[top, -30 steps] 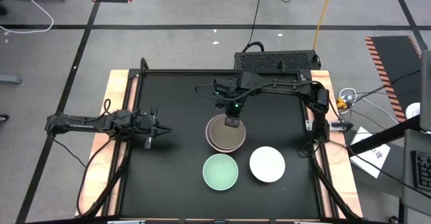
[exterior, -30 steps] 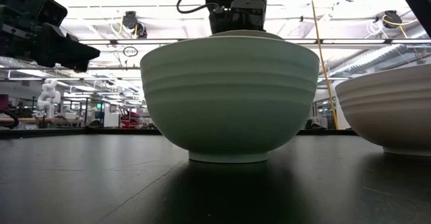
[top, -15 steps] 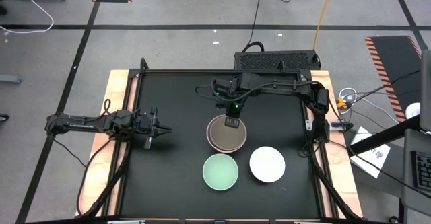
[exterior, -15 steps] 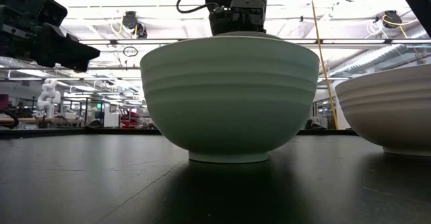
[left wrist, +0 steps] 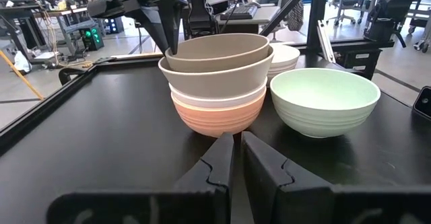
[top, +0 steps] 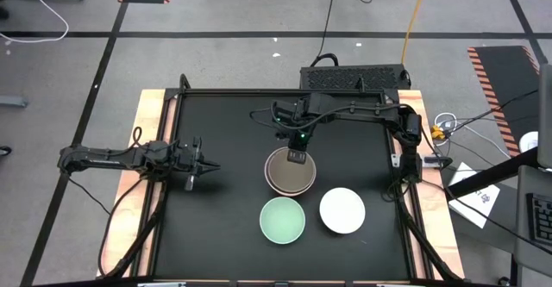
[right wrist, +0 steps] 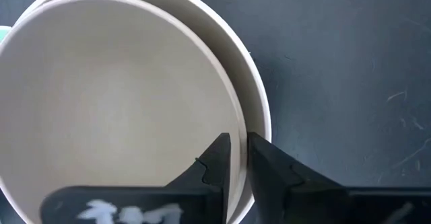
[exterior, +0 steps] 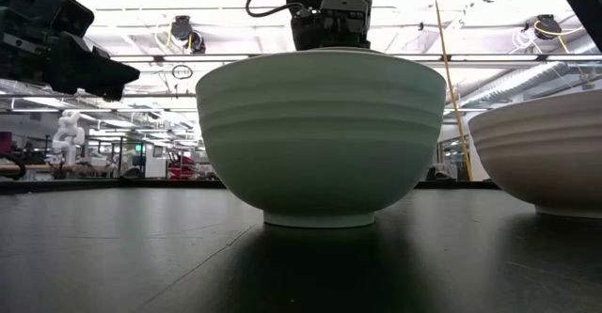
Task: Nest bowls inside each other
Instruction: Stack the light green bowl on the dark gray bowl
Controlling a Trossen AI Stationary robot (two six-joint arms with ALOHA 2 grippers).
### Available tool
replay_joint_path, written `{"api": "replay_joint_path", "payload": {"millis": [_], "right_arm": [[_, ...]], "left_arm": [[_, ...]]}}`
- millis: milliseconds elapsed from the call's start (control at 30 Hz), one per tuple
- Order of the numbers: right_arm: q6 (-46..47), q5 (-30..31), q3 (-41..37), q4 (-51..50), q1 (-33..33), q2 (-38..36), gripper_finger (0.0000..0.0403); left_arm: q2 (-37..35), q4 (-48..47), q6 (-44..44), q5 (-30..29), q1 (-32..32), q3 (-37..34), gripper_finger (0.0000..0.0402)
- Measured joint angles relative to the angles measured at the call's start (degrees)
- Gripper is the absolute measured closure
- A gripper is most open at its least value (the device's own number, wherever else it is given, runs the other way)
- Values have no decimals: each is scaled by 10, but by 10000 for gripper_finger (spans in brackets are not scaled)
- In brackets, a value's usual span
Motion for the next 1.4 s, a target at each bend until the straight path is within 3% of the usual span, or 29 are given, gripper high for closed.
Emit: {"api": "replay_joint_path", "payload": {"millis": [500, 933, 1100, 1400], "right_arm": [[6, 0, 1, 22, -5, -31, 279], [-23, -1, -14, 117, 6, -150, 277], [-29, -3, -99, 193, 25, -201, 277], [-3, -8, -347, 398, 27, -341, 277]], "left_arm": [[0, 0, 0, 0, 0, 0, 371], [0, 0, -2, 0, 0, 0, 371], [0, 0, -2, 0, 0, 0, 371], [7, 0, 0, 0, 0, 0, 371]]}}
